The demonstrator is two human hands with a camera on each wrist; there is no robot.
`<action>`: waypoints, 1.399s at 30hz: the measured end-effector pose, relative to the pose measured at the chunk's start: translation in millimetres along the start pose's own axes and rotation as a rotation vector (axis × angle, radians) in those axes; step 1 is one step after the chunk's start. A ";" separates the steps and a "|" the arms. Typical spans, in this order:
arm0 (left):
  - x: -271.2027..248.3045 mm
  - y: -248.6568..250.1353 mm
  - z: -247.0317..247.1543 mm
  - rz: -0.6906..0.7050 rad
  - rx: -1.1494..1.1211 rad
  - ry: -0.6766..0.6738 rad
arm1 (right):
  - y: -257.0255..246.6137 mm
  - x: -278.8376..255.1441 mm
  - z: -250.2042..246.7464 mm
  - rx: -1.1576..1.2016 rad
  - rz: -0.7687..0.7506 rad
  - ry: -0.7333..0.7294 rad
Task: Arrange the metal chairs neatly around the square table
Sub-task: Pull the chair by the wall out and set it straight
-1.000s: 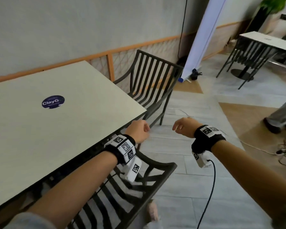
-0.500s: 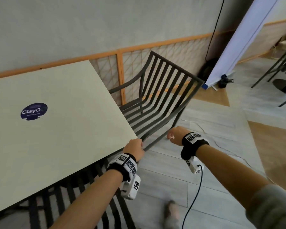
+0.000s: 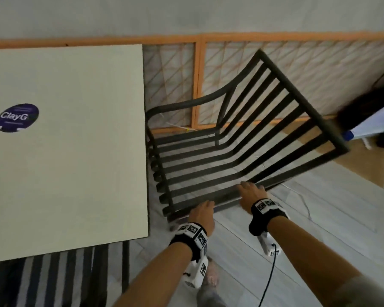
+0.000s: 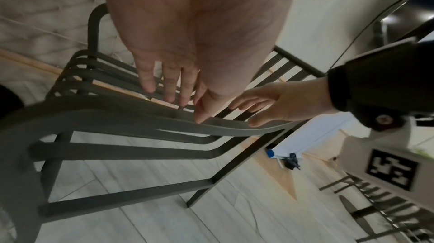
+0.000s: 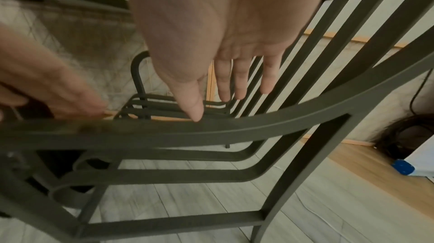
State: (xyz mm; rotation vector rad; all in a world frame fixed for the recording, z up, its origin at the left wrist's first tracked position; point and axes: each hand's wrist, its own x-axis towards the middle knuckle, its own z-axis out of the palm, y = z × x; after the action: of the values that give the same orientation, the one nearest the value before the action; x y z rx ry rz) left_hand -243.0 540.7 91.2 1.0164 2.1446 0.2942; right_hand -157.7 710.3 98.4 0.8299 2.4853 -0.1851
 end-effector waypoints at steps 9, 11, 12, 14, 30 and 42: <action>64.4 13.9 12.8 -0.050 0.148 -0.080 | 74.0 46.6 25.7 -0.214 0.015 -0.029; 68.0 9.0 12.3 -0.038 0.207 -0.104 | 86.3 48.8 22.7 -0.269 0.031 -0.017; 68.5 6.4 11.8 -0.043 0.230 -0.101 | 89.6 48.3 20.0 -0.286 0.032 -0.021; 68.8 -0.8 10.2 -0.066 0.265 -0.090 | 88.6 47.1 16.5 -0.301 0.004 -0.033; 69.3 -58.3 -25.2 -0.190 0.269 -0.009 | 26.9 53.1 16.0 -0.173 -0.087 0.034; 67.4 -60.0 -24.2 -0.200 0.286 -0.006 | 25.4 52.6 18.9 -0.171 -0.097 0.055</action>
State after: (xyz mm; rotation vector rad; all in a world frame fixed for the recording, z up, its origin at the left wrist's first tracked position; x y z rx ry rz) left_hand -322.8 553.5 44.3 0.9441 2.3046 -0.1151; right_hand -170.5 753.0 56.3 0.6530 2.5518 0.0172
